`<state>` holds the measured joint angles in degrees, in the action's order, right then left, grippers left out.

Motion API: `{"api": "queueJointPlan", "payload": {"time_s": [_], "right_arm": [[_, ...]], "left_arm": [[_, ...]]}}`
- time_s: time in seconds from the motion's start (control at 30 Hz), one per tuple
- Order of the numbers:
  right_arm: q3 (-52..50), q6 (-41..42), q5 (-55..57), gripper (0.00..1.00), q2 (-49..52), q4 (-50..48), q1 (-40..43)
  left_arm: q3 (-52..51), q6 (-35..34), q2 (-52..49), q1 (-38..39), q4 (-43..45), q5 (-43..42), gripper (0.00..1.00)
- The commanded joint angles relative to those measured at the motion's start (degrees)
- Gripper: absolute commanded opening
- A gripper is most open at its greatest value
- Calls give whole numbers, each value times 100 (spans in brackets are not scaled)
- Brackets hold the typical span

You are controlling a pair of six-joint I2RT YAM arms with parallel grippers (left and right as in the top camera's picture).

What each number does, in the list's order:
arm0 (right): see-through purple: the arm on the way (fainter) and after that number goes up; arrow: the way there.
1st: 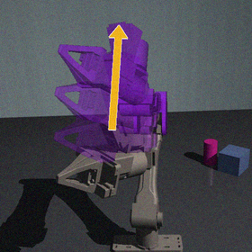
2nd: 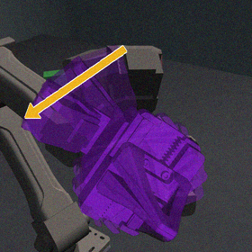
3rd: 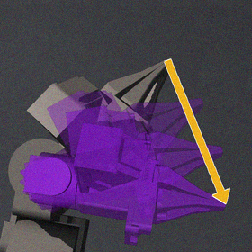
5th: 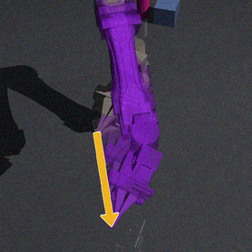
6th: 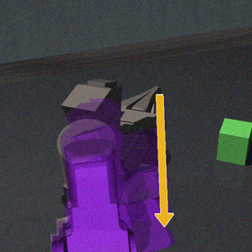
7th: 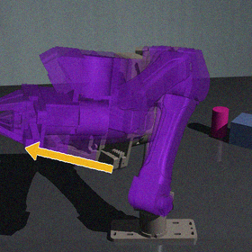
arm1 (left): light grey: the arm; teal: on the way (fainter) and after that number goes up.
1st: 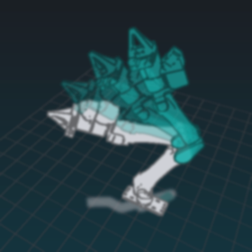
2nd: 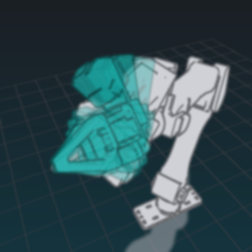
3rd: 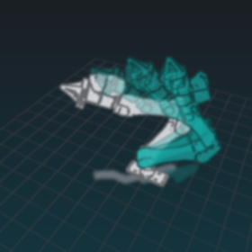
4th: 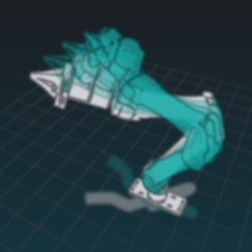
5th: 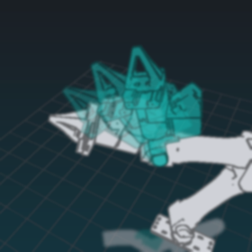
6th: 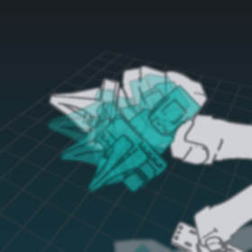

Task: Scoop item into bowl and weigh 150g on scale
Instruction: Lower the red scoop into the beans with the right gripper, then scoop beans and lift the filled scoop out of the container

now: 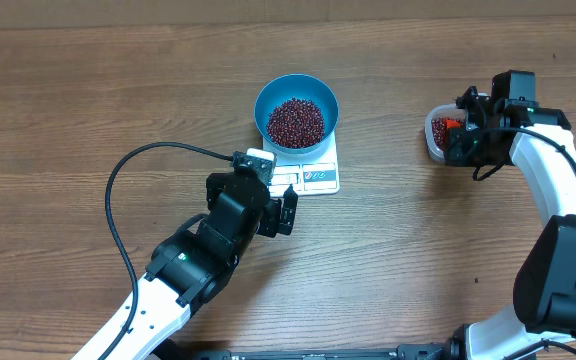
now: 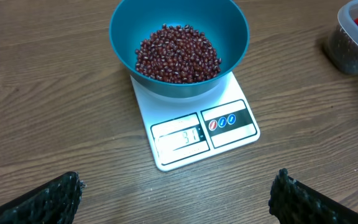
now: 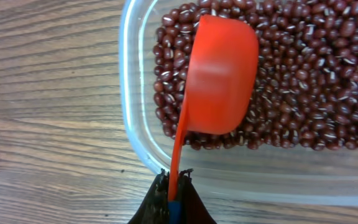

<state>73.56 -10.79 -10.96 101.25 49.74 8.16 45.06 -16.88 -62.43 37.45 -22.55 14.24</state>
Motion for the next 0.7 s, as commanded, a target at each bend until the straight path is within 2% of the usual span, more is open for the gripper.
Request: {"api": "queueJointPlan", "payload": {"time_s": [0.0,0.67], "right_arm": [[140,-28,-461,4,57,-15,-17],[140,-133,-682,4,57,-59,96]], "left_arm": [[131,-94,-4,-31,2,74,100],[129,-94,-4,-31,4,76,100]]}}
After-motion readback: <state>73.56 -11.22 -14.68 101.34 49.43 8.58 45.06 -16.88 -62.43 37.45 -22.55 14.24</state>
